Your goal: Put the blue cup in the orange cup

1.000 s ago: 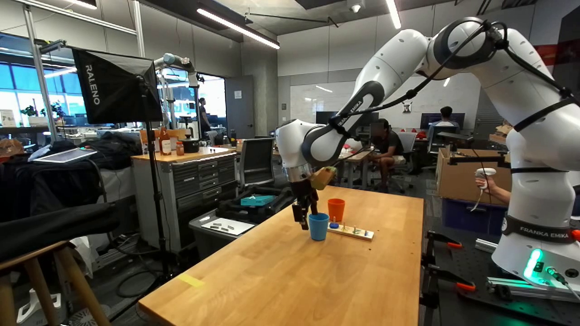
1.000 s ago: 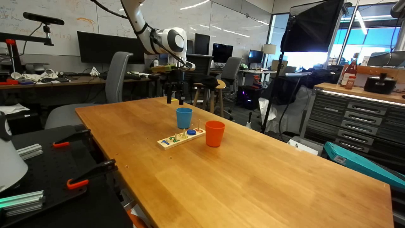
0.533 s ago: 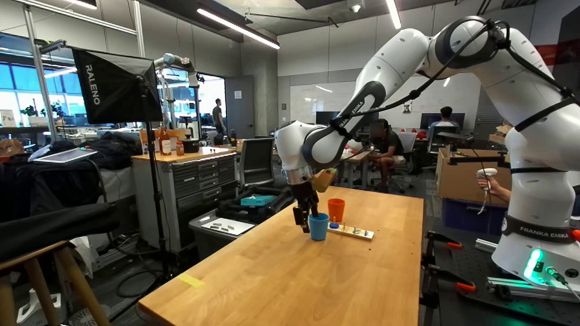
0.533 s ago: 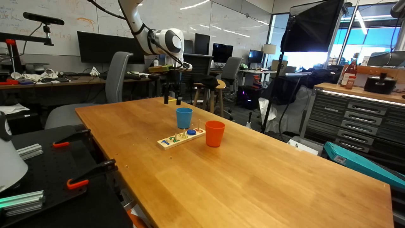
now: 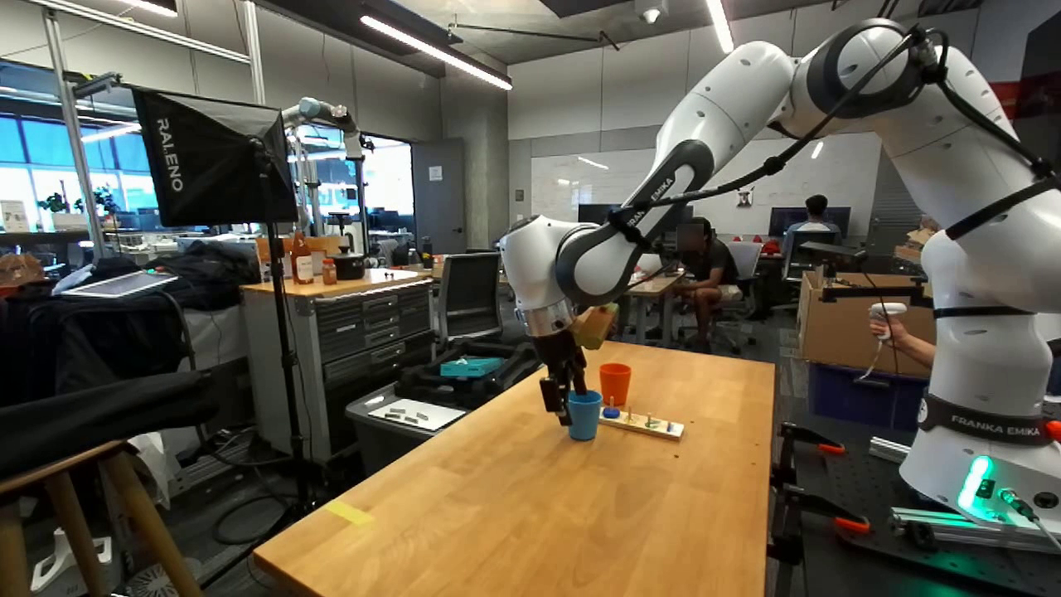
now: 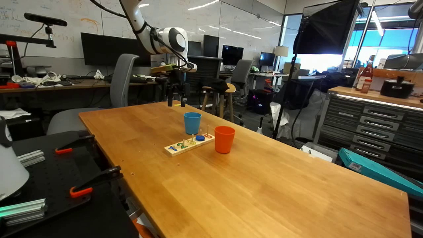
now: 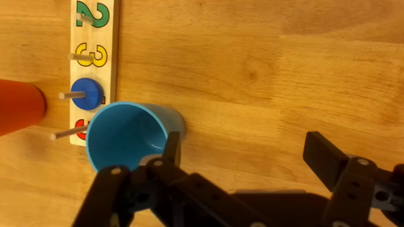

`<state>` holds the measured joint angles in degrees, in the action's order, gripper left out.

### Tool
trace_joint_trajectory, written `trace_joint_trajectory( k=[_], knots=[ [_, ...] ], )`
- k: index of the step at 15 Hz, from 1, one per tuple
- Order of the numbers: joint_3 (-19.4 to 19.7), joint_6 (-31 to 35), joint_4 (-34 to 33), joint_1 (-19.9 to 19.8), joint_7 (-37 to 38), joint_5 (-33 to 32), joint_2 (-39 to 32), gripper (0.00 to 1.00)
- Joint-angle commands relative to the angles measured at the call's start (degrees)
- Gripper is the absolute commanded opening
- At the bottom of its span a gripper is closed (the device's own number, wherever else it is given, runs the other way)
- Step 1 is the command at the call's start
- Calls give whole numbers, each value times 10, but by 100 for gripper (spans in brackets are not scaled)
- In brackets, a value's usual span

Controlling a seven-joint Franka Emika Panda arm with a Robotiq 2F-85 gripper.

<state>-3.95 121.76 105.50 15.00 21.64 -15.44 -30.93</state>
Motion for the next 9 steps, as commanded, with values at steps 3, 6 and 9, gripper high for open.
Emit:
trace_joint_trajectory(
  k=[3,6,9],
  knots=[
    [39,8,-46,4,6,-32,-26,100],
    [49,15,-46,4,8,-41,-31,100],
    [50,29,-37,2,7,-42,-38,100]
  ],
)
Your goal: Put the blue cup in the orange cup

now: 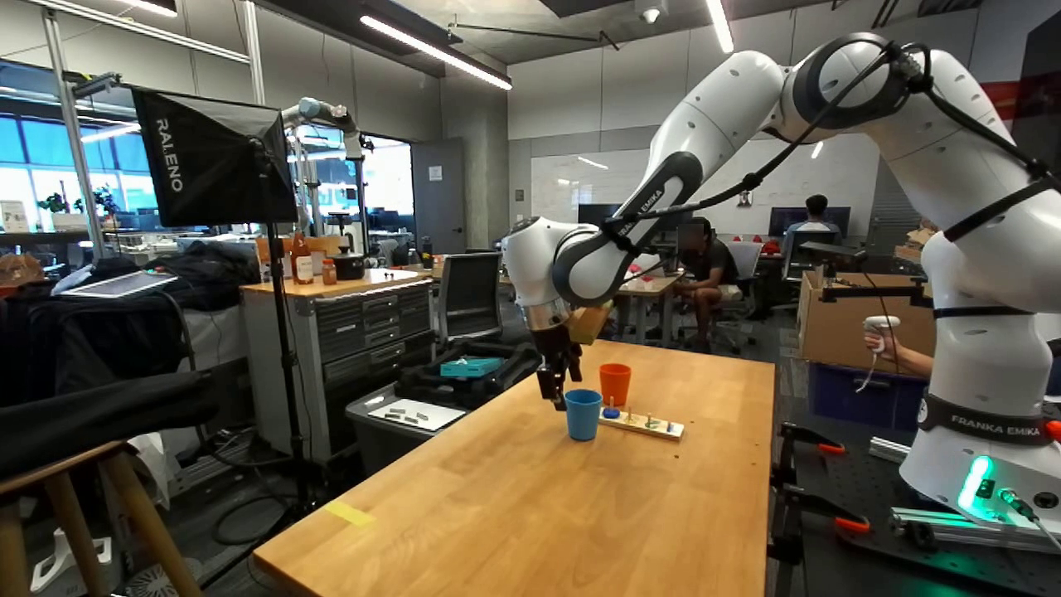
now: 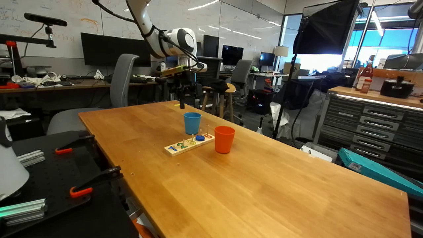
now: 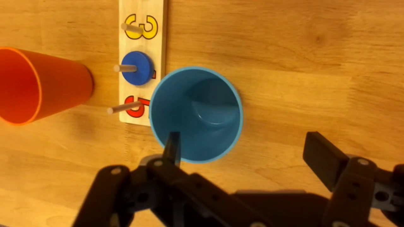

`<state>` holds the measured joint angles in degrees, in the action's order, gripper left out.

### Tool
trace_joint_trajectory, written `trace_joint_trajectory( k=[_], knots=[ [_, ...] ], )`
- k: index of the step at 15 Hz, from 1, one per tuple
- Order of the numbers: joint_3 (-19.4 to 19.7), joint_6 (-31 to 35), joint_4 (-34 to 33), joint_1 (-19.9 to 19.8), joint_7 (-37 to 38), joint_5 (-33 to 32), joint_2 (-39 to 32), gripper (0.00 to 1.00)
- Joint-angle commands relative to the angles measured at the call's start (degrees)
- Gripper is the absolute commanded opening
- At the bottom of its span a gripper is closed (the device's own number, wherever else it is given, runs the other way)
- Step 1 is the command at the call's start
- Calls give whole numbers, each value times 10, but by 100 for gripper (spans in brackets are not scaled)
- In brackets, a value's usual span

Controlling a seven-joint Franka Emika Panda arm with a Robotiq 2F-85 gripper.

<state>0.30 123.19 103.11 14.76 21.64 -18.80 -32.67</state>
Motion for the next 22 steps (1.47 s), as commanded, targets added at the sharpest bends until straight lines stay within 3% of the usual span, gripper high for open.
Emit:
trace_joint_trajectory(
  k=[1,7,8,10,18,21,22],
  knots=[
    [8,19,-12,5,8,-8,-24,100],
    [10,39,-7,3,5,-2,-46,100],
    [11,45,-4,4,9,-2,-47,75],
    [11,54,-1,4,8,0,-49,68],
    [11,56,3,4,3,3,-39,5],
    [12,53,6,3,2,2,-32,0],
    [12,50,4,3,1,2,-31,3]
  ],
)
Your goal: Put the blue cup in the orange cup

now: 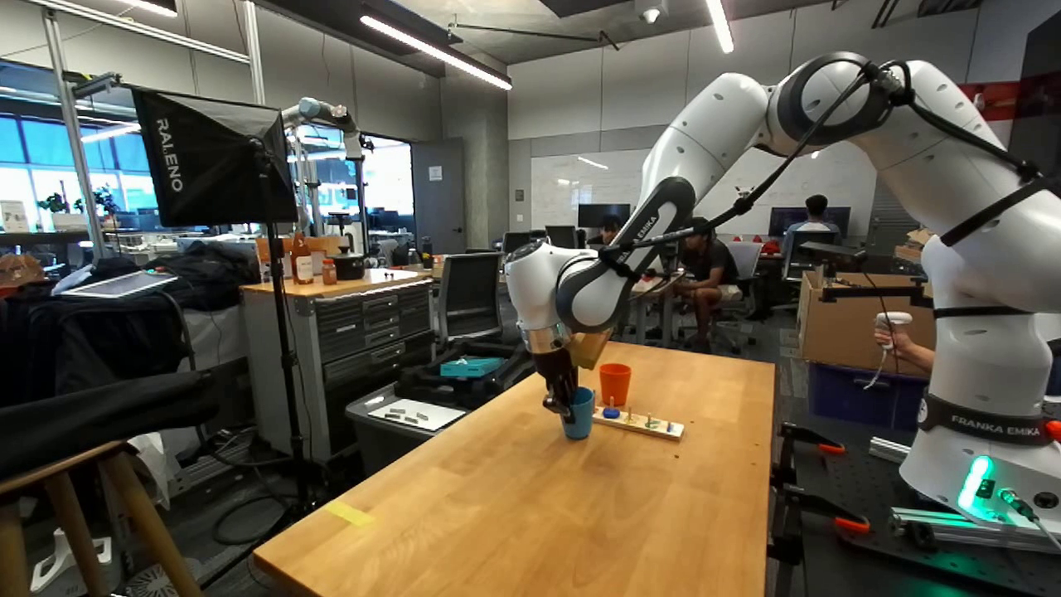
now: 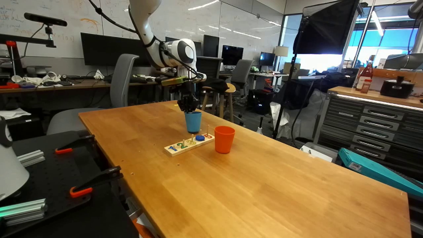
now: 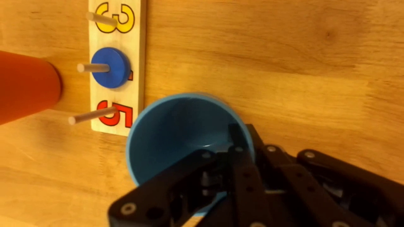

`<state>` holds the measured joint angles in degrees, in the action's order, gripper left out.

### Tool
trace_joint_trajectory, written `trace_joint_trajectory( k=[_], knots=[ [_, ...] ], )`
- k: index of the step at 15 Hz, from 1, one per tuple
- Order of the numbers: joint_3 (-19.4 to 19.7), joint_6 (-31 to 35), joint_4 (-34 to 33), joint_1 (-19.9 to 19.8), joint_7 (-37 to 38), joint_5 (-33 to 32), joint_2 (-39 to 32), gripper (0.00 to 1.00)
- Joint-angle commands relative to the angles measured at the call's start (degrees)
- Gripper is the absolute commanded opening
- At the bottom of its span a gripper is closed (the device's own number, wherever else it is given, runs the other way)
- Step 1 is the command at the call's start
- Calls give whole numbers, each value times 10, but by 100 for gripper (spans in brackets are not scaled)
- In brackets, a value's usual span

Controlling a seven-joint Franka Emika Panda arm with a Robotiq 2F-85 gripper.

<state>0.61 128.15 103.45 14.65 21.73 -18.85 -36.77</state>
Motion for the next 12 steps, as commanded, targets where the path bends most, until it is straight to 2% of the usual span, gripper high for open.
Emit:
trace_joint_trajectory(
  k=[1,7,12],
  knots=[
    [9,-4,-4,5,1,4,12,4],
    [12,-62,-66,7,2,3,42,4],
    [37,-121,-97,-4,14,-19,71,4]
  ],
)
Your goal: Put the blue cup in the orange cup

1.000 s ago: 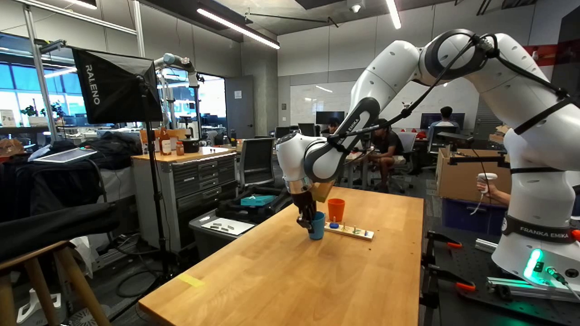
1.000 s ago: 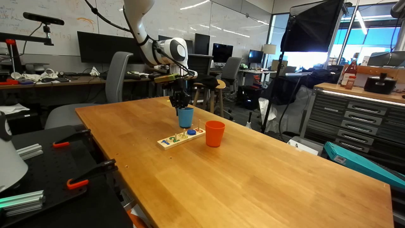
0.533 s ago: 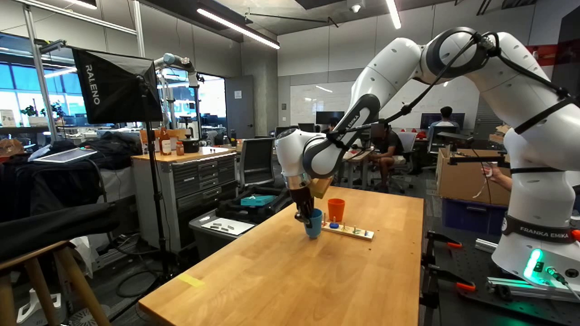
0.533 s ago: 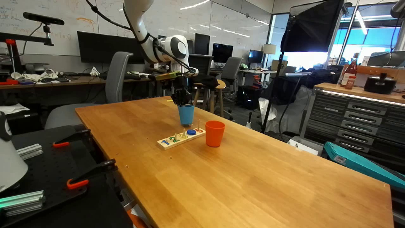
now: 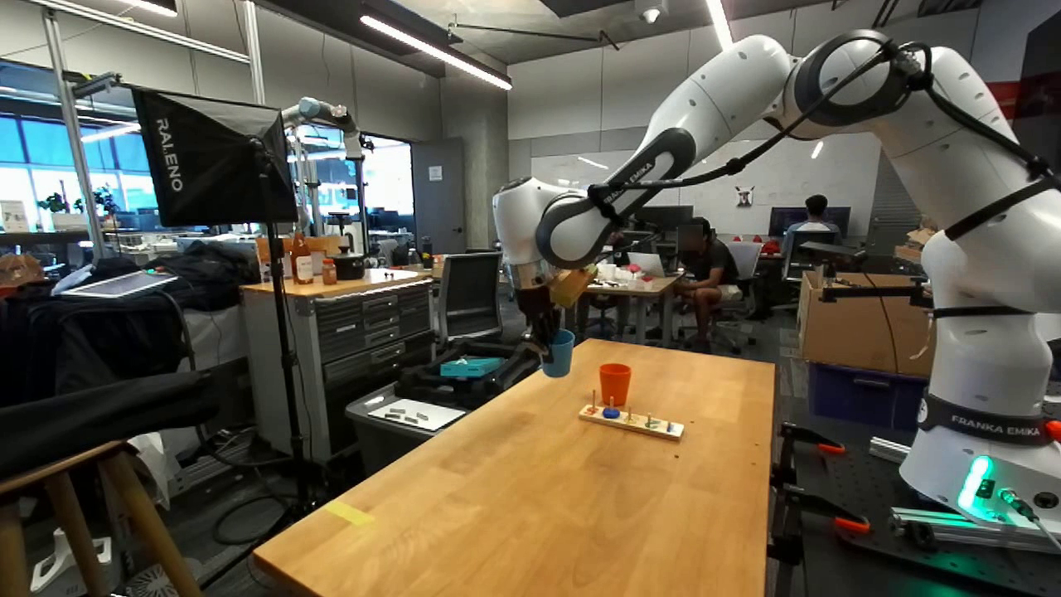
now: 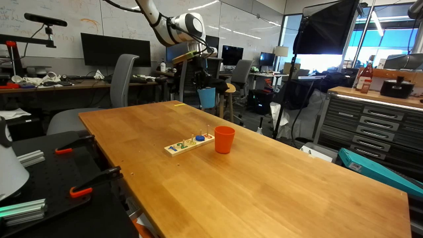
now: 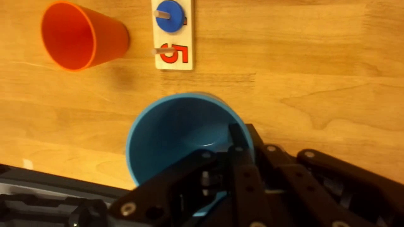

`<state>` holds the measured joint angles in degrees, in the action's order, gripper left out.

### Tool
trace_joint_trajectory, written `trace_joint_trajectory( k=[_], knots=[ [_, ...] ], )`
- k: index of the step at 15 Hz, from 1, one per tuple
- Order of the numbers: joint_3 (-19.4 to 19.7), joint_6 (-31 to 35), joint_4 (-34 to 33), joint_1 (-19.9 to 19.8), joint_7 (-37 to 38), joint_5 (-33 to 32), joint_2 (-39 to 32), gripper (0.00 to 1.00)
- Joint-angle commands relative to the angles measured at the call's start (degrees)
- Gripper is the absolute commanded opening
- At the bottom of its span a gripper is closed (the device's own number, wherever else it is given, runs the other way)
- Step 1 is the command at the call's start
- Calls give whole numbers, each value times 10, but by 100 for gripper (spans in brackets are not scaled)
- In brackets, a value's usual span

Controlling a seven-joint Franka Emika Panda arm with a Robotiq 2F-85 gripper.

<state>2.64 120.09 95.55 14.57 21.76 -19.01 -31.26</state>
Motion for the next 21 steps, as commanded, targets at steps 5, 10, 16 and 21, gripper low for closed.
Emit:
trace_joint_trajectory(
  k=[5,10,16,21],
  knots=[
    [46,-73,-23,-29,23,-46,31,4],
    [58,-98,6,-51,26,-67,42,4],
    [50,-111,66,-60,21,-74,60,4],
    [50,-88,85,-66,31,-68,45,4]
  ],
)
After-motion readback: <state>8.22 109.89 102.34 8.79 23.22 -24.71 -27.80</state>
